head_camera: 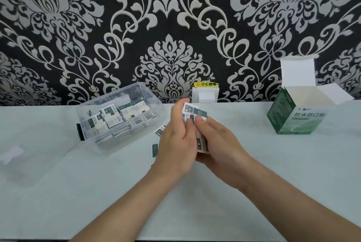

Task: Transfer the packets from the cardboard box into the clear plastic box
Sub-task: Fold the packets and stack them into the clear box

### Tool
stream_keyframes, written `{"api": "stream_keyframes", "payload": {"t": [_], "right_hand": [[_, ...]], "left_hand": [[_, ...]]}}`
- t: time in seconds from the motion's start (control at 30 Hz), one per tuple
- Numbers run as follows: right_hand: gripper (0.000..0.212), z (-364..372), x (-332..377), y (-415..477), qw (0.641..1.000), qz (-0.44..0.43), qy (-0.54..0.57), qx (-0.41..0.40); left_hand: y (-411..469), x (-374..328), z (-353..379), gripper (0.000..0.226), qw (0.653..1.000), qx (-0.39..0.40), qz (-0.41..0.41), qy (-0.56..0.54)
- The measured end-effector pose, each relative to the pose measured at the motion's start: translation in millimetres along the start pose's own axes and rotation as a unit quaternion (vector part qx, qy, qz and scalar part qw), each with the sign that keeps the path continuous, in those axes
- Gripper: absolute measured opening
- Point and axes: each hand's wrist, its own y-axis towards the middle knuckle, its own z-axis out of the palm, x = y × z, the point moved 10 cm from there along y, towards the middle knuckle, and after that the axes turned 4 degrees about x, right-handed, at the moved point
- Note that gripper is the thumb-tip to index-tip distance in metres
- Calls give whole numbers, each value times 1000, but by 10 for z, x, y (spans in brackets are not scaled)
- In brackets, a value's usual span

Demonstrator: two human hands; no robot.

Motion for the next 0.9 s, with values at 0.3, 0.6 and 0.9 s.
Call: {"api": "stream_keyframes", "payload": {"t": [0.3,0.6,0.9], "right_hand": [[20,-28,-29,23,999,31,44,8],[21,-246,101,81,1000,12,-16,7],[16,-220,-23,49,997,39,-72,-13]], "left_hand": [[60,117,168,37,995,81,-53,-36],[-28,509,-177,46,872,321,-86,360],[58,527,-293,48,898,186,-49,396]]}}
